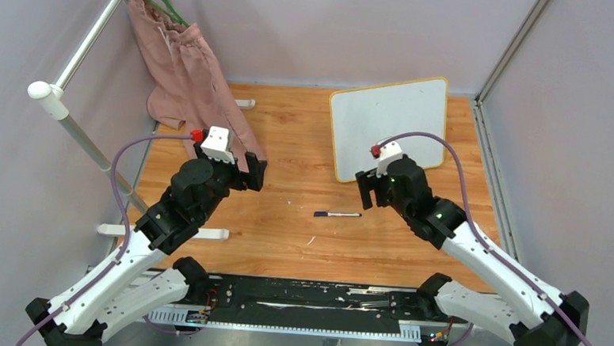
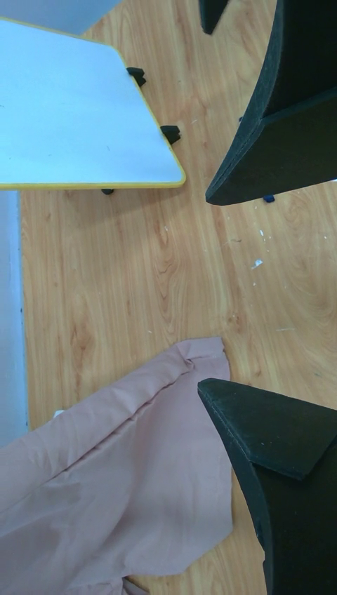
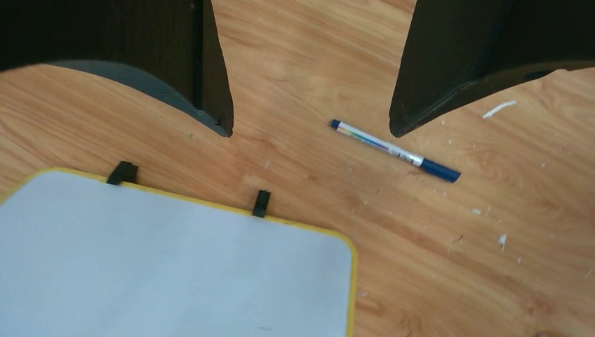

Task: Write a sentence on the whiteboard
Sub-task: Open the whiteboard marker at the center of the board.

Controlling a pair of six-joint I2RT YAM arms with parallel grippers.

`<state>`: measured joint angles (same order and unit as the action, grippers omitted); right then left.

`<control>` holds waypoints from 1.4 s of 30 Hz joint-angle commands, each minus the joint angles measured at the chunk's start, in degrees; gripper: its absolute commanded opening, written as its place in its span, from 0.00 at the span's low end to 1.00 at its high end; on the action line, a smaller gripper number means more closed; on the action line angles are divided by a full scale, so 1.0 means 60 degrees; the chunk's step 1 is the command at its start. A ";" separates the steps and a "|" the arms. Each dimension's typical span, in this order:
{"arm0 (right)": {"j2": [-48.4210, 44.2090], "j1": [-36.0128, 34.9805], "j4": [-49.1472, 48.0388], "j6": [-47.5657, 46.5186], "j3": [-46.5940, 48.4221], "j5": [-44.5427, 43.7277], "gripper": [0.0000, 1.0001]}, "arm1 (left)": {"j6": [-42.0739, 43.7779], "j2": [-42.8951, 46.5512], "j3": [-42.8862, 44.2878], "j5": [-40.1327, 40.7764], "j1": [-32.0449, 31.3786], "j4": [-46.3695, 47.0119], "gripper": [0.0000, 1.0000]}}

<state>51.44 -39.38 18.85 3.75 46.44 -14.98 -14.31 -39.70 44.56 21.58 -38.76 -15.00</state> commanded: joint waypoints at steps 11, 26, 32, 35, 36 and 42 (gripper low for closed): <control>0.2538 -0.1361 0.0010 -0.0230 -0.0093 0.1543 0.79 | 0.0071 0.0384 -0.0233 -0.0069 0.0045 0.0657 1.00; 0.4867 -0.1407 -0.1422 -0.0121 -0.0048 0.1741 0.78 | -0.0013 0.0465 -0.0334 -0.0439 0.0045 0.0769 0.99; 0.5617 -0.1407 -0.1627 -0.0167 0.0151 0.2067 0.75 | -0.0033 0.0479 -0.0347 -0.0491 0.0045 0.0772 0.99; 0.5803 -0.1410 -0.1685 -0.0106 0.0158 0.2175 0.74 | -0.0033 0.0474 -0.0365 -0.0506 0.0044 0.0787 0.99; 0.5823 -0.1418 -0.1696 -0.0097 0.0140 0.2190 0.74 | -0.0033 0.0479 -0.0365 -0.0519 0.0045 0.0800 0.99; 0.5812 -0.1389 -0.1729 0.0053 -0.0004 0.2255 0.72 | -0.0047 0.0494 -0.0365 -0.0576 0.0045 0.0816 0.99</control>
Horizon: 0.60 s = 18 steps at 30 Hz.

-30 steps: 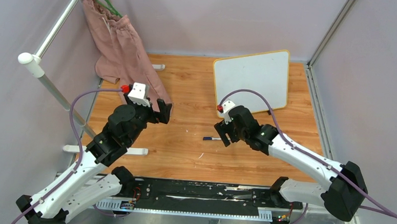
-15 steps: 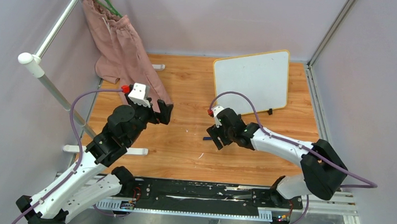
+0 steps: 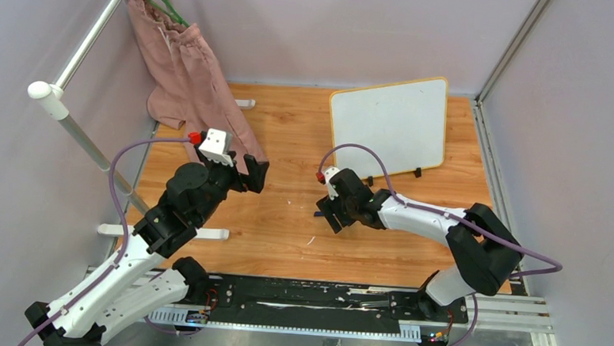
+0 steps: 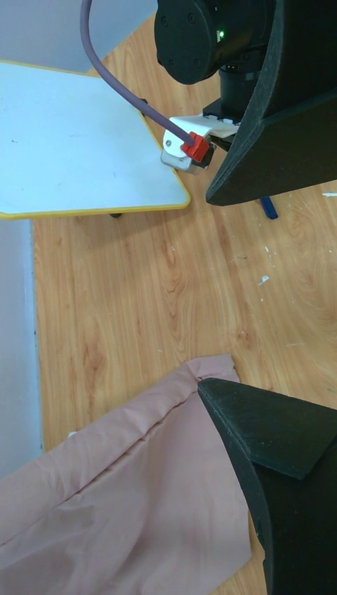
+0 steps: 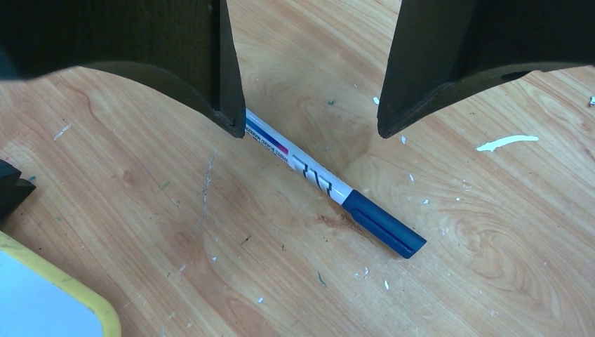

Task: Write a sentence on the whiteboard
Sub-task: Open the whiteboard marker at the center of the board.

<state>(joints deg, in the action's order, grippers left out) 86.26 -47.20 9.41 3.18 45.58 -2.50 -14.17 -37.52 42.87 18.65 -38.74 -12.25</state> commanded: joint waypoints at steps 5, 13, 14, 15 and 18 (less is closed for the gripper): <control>-0.0380 -0.0069 -0.0369 0.0425 -0.0078 -0.0023 0.72 | -0.0058 0.0182 -0.0110 -0.0106 0.0041 0.0379 0.99; -0.0713 0.0725 -0.0660 0.0353 -0.0172 0.1012 0.79 | -0.0084 0.0221 -0.0128 -0.0135 0.0041 0.0387 0.99; -0.0699 0.0787 -0.0691 0.0320 -0.0165 0.1237 0.80 | -0.0084 0.0244 -0.0129 -0.0136 0.0048 0.0398 0.99; -0.0675 0.0826 -0.0721 0.0327 -0.0164 0.1448 0.80 | -0.0084 0.0247 -0.0136 -0.0143 0.0042 0.0401 0.99; -0.0530 0.0936 -0.0865 0.0423 -0.0185 0.1903 0.82 | -0.0083 0.0271 -0.0143 -0.0176 0.0041 0.0415 0.99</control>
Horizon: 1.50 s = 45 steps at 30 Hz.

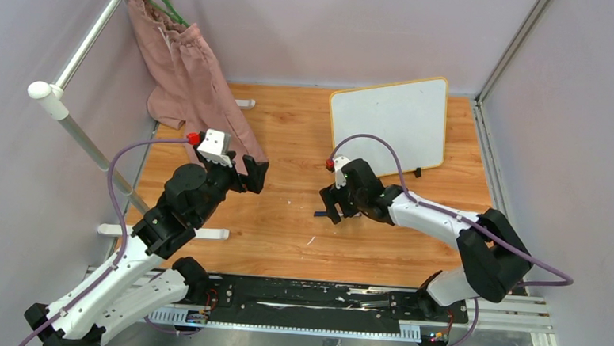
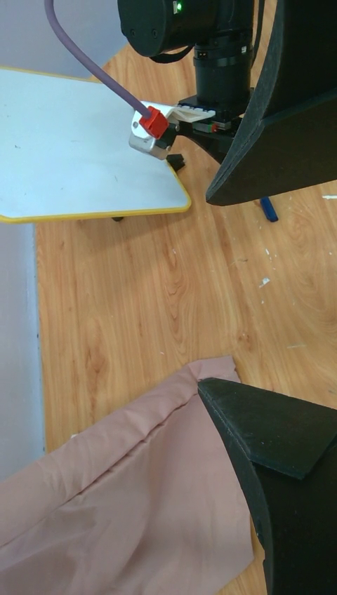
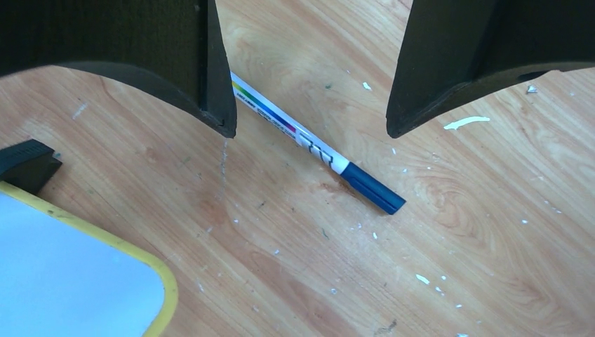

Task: Write a sentence on the whiteboard
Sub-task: Open the whiteboard marker at the center of the board.

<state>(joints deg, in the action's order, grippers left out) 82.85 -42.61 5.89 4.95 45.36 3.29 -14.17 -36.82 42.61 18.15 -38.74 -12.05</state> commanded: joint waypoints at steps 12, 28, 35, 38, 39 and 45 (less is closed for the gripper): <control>0.0806 0.0292 -0.0390 0.0457 -0.0371 0.1057 0.82 | -0.0069 0.0178 -0.0113 -0.0184 0.0041 0.0410 0.99; 0.0139 -0.0078 0.0674 0.1696 -0.1022 0.0004 0.56 | -0.0109 0.0184 -0.0140 -0.0243 0.0040 0.0449 0.99; 0.0023 -0.0783 0.1639 0.1807 -0.0537 -0.0798 0.40 | -0.0207 0.0084 -0.0114 -0.0279 0.0042 0.0390 0.99; 0.0226 -0.1081 0.2051 0.1642 -0.0177 -0.1212 0.38 | -0.0243 0.0095 -0.0114 -0.0308 0.0041 0.0379 0.99; 0.0313 -0.1150 0.2162 0.1604 -0.0066 -0.1296 0.38 | -0.0258 0.0111 -0.0114 -0.0314 0.0041 0.0383 0.99; 0.0869 -0.1290 0.2632 0.1195 0.0443 -0.1586 0.43 | -0.0260 0.0162 -0.0114 -0.0330 0.0040 0.0367 0.99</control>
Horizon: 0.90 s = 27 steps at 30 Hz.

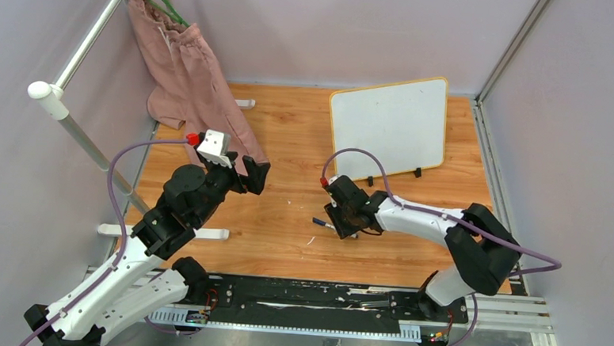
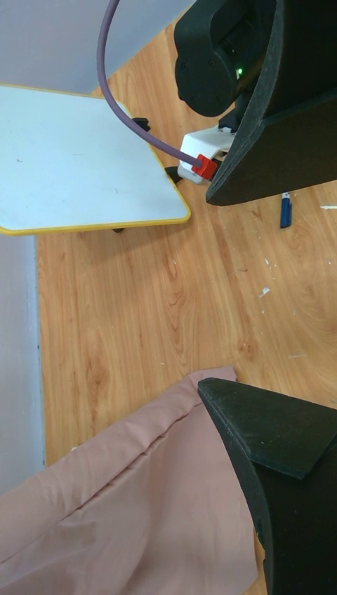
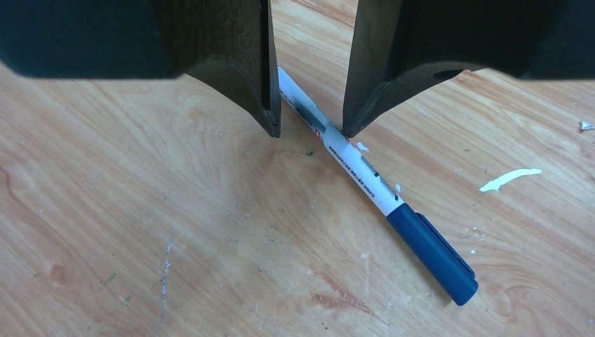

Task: Write a sentence on the whiteboard
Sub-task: Open the whiteboard marker at the center of the board.

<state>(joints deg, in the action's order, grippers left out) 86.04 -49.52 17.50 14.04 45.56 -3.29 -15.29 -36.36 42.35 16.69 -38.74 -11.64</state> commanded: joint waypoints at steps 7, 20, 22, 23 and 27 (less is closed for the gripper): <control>0.1042 -0.0255 0.0837 -0.0764 0.0754 -0.0157 0.41 | -0.0046 0.0156 -0.0084 -0.0071 0.0041 0.0312 0.99; 0.0453 -0.0290 0.0289 0.0102 0.0215 -0.0157 0.00 | -0.0070 0.0131 -0.0194 -0.0086 0.0045 0.0428 0.98; 0.0075 -0.0278 0.0100 0.0414 -0.0003 -0.0276 0.00 | -0.0095 0.0110 -0.0220 -0.0086 0.0048 0.0466 0.98; -0.0103 -0.0262 0.0003 0.0610 -0.0099 -0.0339 0.00 | -0.0110 0.0105 -0.0241 -0.0086 0.0042 0.0481 0.98; -0.0632 -0.0231 -0.0179 0.0963 -0.0406 -0.0683 0.00 | -0.0140 0.0033 -0.0275 -0.0100 0.0043 0.0519 0.98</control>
<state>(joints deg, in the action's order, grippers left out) 85.54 -50.63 17.28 15.79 45.15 -4.29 -15.51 -36.16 41.17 16.62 -38.74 -10.79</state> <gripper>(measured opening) 0.036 0.981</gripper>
